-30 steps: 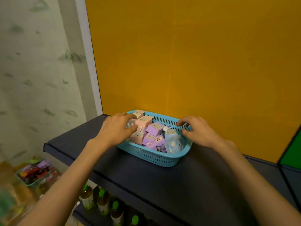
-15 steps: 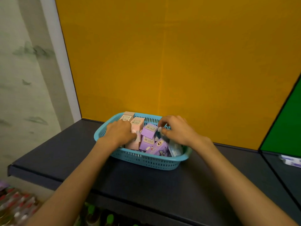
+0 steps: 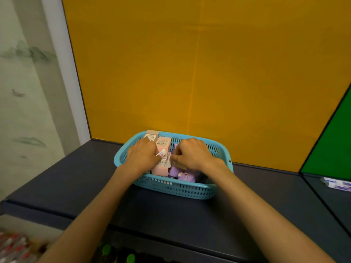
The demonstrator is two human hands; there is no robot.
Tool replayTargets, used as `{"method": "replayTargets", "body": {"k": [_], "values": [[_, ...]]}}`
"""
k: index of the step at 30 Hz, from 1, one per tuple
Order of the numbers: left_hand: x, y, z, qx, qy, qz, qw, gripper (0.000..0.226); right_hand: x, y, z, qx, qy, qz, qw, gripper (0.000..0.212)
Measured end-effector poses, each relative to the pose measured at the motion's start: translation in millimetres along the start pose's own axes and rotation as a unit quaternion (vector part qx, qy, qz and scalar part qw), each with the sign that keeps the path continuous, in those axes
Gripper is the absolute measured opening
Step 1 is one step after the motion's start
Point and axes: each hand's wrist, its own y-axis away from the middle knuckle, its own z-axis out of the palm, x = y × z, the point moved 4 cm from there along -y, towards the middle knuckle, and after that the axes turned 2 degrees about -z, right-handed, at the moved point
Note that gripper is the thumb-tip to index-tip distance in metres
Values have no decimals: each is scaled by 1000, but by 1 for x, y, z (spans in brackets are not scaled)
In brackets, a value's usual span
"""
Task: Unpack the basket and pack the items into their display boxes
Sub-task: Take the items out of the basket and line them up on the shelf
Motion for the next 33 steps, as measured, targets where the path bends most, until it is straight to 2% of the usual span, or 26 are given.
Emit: {"method": "replayTargets", "body": {"k": [2, 4, 6, 9, 12, 15, 23, 27, 33], "values": [[-5, 2, -3, 22, 30, -2, 999, 24, -5, -1, 4, -24, 2, 12, 1000, 45], [-13, 3, -8, 35, 128, -16, 991, 19, -9, -2, 7, -43, 3, 27, 999, 50], [-19, 6, -15, 39, 250, -24, 967, 14, -13, -4, 9, -50, 0, 34, 998, 50], [-21, 16, -29, 49, 331, -11, 942, 21, -18, -9, 14, -46, -4, 36, 998, 42], [-26, 26, -38, 61, 347, -3, 936, 29, -24, -13, 20, -60, -29, 30, 997, 28], [-34, 32, -40, 71, 343, 6, 937, 33, -29, -16, 24, -64, -53, 28, 996, 23], [-33, 36, -45, 86, 360, 39, 928, 29, -17, 3, 0, -24, -205, 3, 978, 32], [-3, 30, -46, 84, 399, 63, 911, 26, 7, 39, -29, 6, -260, 2, 966, 25], [78, 43, -33, 41, 454, 125, 881, 24, 71, 106, -69, 91, -263, 73, 958, 16]]}}
